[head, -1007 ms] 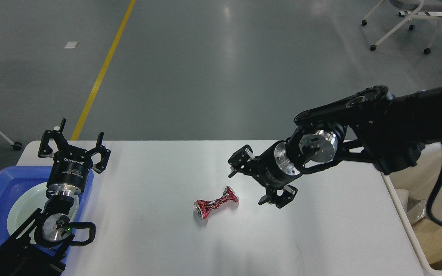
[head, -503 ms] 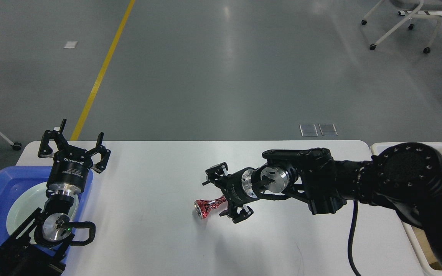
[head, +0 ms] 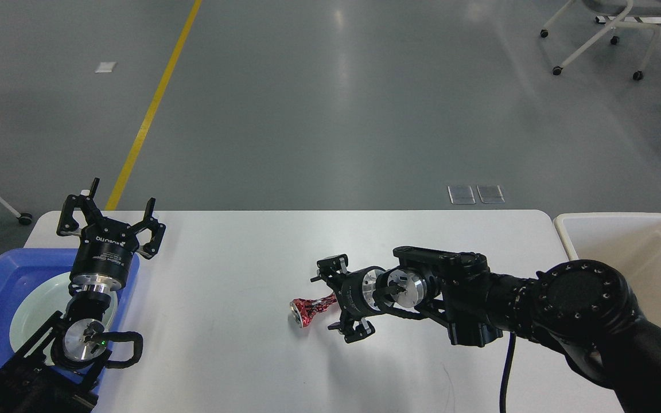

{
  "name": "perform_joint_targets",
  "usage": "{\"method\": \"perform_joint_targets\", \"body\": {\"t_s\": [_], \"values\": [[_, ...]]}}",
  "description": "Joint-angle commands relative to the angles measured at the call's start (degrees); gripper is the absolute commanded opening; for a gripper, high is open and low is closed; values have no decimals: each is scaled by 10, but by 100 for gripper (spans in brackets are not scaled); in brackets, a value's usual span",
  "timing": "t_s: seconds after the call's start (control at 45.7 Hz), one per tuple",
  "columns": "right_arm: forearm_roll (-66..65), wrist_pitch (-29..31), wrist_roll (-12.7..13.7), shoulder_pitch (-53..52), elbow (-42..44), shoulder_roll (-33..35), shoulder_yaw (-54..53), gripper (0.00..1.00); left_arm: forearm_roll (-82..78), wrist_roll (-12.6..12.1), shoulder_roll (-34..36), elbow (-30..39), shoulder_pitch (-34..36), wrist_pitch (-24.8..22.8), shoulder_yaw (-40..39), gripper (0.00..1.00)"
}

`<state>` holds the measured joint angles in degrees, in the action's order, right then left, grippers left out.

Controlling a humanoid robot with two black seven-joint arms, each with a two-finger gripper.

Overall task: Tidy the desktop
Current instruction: 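Lower the right gripper onto the red crushed can, then grasp the red crushed can with the right gripper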

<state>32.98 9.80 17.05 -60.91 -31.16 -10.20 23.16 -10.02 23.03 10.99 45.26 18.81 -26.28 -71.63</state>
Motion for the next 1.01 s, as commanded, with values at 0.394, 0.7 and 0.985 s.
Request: {"method": "perform_joint_targets", "body": {"t_s": [0.394, 0.7, 0.985], "values": [[-2, -22, -5, 24, 53, 1, -13, 89, 0, 1, 0, 0, 0, 0, 0, 96], [-6, -22, -15, 25, 53, 1, -14, 79, 0, 1, 0, 0, 0, 0, 0, 96], [-6, -28, -14, 29, 54, 1, -14, 62, 0, 1, 0, 0, 0, 0, 0, 96]]}}
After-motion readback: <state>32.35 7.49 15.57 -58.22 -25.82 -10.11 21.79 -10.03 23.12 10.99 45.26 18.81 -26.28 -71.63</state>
